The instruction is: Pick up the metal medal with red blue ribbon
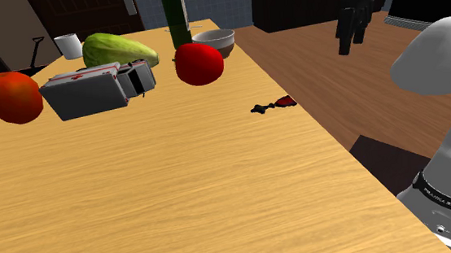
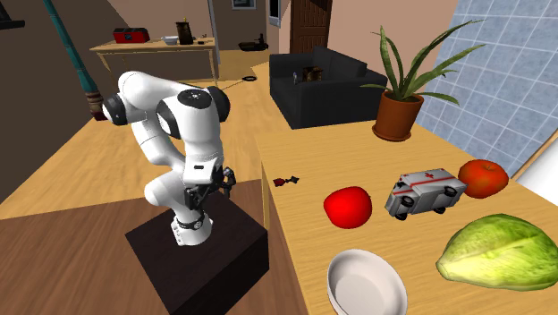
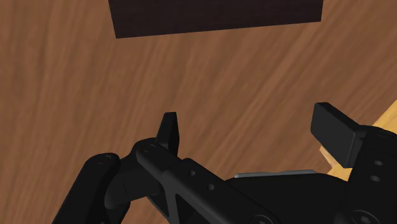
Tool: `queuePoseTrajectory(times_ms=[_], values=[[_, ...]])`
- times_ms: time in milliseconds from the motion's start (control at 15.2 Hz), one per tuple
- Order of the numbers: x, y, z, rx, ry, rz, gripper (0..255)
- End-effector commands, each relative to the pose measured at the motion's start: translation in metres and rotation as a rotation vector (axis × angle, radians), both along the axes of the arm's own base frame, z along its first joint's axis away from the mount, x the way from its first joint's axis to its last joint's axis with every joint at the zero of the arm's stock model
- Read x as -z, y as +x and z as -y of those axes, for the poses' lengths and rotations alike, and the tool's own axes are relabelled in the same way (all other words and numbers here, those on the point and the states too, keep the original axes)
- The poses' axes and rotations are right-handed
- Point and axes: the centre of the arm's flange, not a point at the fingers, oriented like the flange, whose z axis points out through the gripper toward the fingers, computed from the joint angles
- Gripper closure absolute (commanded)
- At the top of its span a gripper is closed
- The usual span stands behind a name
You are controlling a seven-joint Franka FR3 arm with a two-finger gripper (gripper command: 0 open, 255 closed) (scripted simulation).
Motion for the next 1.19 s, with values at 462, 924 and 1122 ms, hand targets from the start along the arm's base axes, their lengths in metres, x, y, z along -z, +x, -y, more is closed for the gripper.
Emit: queuePoseTrajectory(times_ms=[462,924,1122], values=[[0.001,0.005,-0.088,0.029,0.022,0.009,0],[0.000,0.012,-0.177,0.058,0.044,0.018,0],[-0.002,0.016,-0.214,0.071,0.054,0.022,0]])
